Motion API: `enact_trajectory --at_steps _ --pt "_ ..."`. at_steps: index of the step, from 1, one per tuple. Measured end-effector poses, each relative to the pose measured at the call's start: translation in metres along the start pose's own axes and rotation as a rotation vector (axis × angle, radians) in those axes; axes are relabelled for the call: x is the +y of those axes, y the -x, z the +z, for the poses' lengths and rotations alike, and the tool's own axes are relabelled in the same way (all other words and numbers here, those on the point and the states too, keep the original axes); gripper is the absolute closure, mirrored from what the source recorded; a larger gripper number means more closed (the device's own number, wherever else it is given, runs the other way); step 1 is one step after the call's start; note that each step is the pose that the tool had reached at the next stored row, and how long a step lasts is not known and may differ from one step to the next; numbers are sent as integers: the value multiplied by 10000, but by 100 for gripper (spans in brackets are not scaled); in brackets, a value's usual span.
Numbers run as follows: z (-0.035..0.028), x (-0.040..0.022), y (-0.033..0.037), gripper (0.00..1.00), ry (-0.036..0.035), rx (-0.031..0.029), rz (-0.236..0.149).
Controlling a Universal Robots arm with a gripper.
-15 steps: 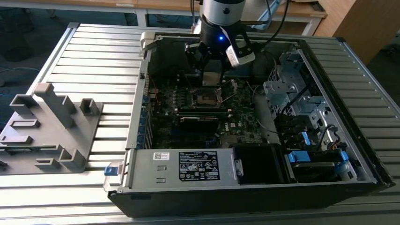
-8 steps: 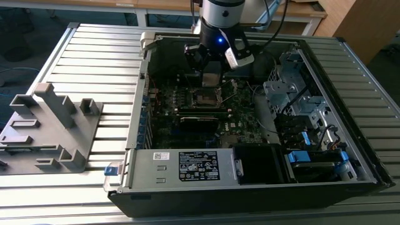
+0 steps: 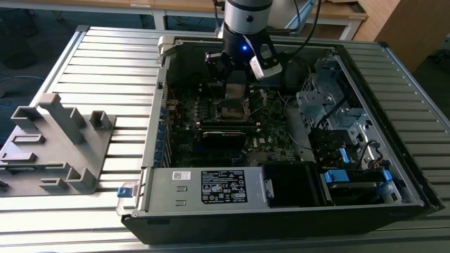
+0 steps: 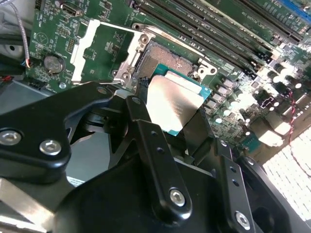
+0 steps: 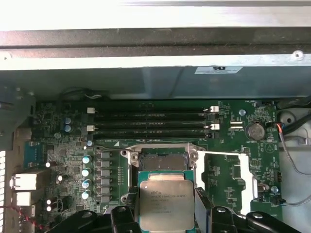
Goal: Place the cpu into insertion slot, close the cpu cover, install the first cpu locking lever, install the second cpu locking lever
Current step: 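Place the cpu into insertion slot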
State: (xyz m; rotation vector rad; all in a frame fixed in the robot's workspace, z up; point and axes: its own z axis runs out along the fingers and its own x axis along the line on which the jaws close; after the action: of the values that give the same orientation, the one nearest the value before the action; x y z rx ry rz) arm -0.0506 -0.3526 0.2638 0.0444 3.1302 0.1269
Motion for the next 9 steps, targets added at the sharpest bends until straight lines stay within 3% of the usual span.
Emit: enact_trajectory --at_steps 9 --pt "118 11 -5 46 0 0 3"
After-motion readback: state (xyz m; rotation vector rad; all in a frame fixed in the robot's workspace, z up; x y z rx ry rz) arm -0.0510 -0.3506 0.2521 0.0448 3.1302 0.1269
